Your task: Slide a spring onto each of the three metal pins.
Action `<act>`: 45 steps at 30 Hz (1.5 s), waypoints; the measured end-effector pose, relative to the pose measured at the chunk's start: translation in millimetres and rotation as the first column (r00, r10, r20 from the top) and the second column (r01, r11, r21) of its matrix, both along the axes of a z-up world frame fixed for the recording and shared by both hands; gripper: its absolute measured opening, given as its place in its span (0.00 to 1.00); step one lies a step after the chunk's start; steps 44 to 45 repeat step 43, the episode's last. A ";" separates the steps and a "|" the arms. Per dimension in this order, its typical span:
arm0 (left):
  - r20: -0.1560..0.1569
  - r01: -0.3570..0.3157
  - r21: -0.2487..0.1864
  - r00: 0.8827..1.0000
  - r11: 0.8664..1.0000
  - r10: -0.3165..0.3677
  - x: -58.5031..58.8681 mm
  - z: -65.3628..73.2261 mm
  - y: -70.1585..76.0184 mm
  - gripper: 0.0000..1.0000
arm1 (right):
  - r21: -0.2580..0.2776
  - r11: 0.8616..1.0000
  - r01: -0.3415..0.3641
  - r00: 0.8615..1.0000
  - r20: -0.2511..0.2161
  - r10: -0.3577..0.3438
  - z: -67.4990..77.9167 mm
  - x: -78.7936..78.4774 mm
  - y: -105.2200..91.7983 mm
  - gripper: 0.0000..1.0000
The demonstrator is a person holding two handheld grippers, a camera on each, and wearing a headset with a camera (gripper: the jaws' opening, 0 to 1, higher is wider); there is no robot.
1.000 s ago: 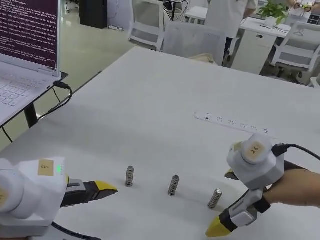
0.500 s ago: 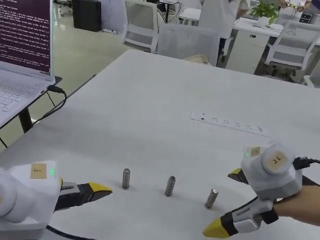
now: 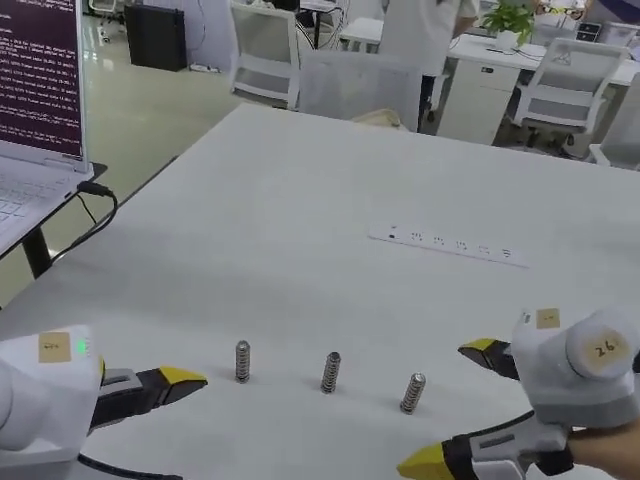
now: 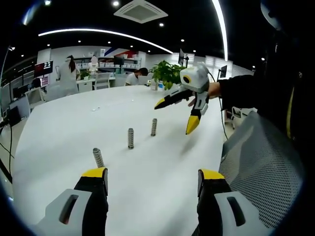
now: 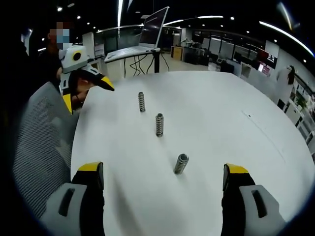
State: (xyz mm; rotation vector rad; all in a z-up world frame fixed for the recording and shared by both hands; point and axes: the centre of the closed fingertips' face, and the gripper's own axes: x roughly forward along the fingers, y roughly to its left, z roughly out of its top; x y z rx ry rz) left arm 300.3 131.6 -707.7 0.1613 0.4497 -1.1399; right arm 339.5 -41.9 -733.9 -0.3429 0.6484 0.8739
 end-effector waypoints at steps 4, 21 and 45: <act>0.002 -0.009 -0.004 1.000 1.000 0.009 2.0 0.9 1.0 0.71 | 0.019 1.000 0.014 1.000 0.015 -0.014 1.3 -9.2 -1.2 1.00; -0.012 -0.048 -0.015 0.999 0.999 0.048 14.8 -8.0 3.6 0.71 | 0.121 0.988 0.092 0.994 0.046 -0.098 -0.6 -25.5 -0.5 1.00; -0.069 -0.130 -0.009 0.989 0.992 0.129 32.3 -36.3 13.8 0.72 | 0.137 0.982 0.129 0.991 0.012 -0.132 -18.7 -27.4 6.5 1.00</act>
